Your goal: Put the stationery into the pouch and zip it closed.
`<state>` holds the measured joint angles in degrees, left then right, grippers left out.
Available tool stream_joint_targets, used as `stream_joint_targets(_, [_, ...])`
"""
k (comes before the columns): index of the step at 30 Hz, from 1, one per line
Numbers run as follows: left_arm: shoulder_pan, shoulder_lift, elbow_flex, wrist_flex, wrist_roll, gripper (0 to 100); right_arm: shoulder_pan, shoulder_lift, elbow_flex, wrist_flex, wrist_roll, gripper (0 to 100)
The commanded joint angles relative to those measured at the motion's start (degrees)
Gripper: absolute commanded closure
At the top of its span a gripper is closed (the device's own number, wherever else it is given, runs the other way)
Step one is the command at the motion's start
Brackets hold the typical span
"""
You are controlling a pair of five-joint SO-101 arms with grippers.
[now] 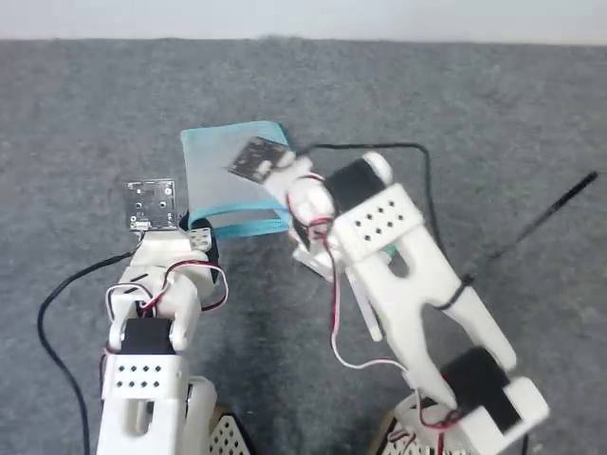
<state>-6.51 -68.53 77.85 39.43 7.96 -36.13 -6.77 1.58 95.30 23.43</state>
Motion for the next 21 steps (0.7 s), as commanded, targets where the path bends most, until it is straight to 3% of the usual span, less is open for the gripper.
stream_joint_targets(1, [0.5,-1.3,-2.2,-0.5,-0.4,99,4.1,-9.4,8.6,-6.2,0.9,99.3])
stream_joint_targets(13, [0.7,-1.4,-2.2,-0.4,-0.4,99,2.2,-10.2,9.1,-12.9,-1.1,99.3])
stream_joint_targets(21, [0.6,-1.4,-2.2,-0.4,-0.4,99,0.3,4.5,-1.4,-12.4,-1.5,99.3])
